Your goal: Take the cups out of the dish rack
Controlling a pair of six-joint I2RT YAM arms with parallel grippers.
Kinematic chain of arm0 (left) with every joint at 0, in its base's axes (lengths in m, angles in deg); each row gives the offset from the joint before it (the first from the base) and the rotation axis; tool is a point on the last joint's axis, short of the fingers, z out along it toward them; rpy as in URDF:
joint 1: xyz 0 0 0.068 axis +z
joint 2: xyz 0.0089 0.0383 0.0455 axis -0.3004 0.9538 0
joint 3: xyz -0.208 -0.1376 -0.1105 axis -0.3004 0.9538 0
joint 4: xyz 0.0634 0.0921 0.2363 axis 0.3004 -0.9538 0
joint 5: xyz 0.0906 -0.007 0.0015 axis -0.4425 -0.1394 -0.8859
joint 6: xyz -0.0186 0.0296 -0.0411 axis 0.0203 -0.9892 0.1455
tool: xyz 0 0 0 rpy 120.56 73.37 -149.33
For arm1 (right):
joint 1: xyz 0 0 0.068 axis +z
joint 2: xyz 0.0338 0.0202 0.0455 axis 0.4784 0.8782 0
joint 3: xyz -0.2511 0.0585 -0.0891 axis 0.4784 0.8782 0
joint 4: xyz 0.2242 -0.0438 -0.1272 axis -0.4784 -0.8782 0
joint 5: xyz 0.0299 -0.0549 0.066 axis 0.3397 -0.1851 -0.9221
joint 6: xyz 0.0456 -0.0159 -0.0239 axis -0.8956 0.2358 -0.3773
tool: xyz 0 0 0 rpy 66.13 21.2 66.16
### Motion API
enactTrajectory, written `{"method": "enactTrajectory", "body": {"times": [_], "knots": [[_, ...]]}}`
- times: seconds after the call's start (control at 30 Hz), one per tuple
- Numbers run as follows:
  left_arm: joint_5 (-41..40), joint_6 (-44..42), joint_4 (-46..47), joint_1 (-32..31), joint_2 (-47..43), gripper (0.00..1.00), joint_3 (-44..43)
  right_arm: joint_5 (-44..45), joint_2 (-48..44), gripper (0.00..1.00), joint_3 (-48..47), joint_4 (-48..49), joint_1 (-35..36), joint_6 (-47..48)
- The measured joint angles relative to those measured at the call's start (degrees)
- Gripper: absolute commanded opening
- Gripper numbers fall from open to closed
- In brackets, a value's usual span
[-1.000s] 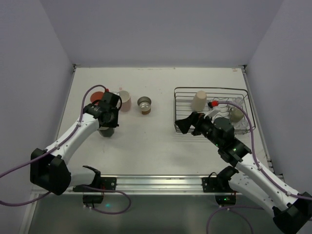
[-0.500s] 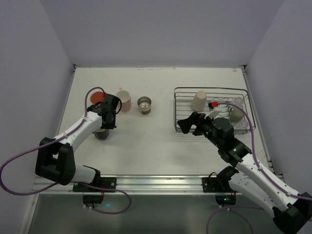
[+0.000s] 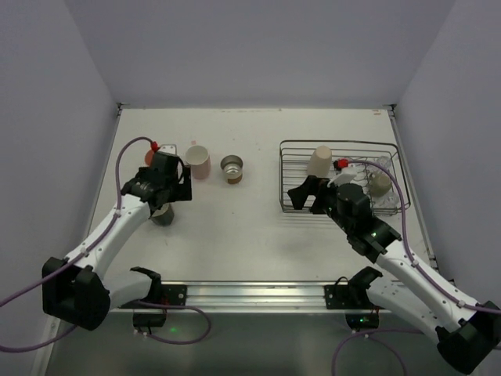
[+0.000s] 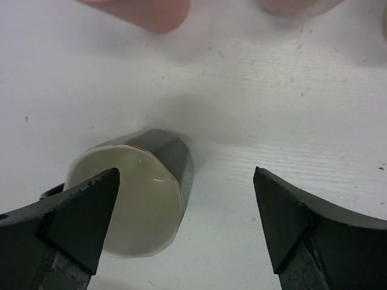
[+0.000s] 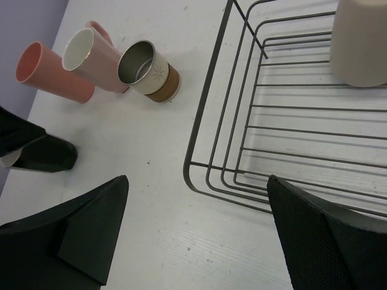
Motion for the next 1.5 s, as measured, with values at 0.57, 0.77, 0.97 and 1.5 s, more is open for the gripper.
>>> {"method": "enactTrajectory", "body": {"times": [0.57,0.77,0.97,1.5], "knots": [[36.79,1.03,24.39,-0.11,-27.23,1.0,7.65,10.97,29.38,0.87,-20.79,-4.15,-13.09,6.6],[45.38,-0.44,27.32,-0.11,-29.38,1.0,12.37,12.44,43.12,0.88,-29.51,-5.01,-16.7,9.09],[48.09,-1.05,28.24,-0.55,-28.83,1.0,12.37,12.66,52.78,0.78,-35.39,-5.44,-17.57,10.78],[53.29,1.18,31.19,-1.01,-22.88,1.0,12.41,11.02,37.33,0.34,-23.28,-4.68,-16.98,10.01]]}}
